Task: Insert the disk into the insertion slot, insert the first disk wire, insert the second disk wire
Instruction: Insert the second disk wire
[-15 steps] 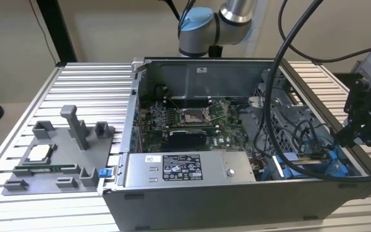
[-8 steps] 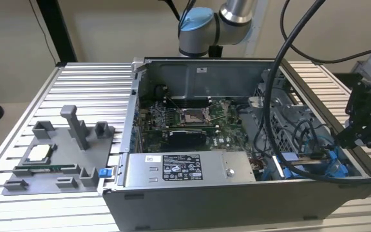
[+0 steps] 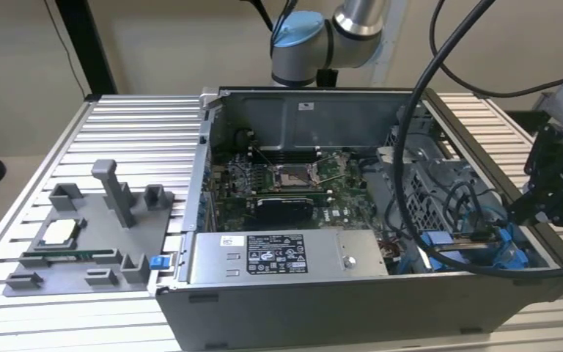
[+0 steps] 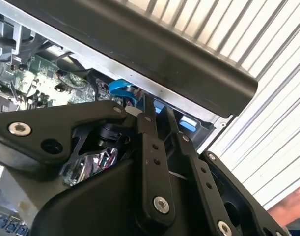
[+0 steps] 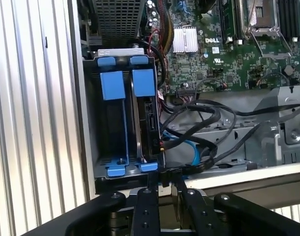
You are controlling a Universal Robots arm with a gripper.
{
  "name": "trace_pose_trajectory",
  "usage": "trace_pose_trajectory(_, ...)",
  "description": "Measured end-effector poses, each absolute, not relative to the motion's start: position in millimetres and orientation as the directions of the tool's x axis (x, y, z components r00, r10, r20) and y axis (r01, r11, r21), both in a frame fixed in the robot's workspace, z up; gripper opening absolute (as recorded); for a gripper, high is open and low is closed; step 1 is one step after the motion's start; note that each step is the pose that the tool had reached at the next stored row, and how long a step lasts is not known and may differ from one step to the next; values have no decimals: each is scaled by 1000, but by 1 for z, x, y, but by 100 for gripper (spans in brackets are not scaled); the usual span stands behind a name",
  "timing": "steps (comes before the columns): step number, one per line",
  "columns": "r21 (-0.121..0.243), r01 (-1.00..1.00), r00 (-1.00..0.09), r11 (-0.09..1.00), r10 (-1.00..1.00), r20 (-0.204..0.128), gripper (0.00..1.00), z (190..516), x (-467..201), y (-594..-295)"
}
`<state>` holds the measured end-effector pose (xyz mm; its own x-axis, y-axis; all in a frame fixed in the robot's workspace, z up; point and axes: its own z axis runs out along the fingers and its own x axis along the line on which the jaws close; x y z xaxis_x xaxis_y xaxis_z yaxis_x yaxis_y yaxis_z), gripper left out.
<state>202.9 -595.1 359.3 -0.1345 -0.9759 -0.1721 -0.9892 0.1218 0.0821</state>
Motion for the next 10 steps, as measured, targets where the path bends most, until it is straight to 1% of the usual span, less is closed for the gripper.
trace_pose_trajectory(7, 83, -985, -164, 151, -970, -181, 100, 358, 203, -595)
trace_pose_trajectory(8, 83, -985, -166, 153, -969, -181, 0, 358, 203, -595)
trace_pose_trajectory(10, 84, -984, -168, 155, -969, -183, 0, 357, 203, -595)
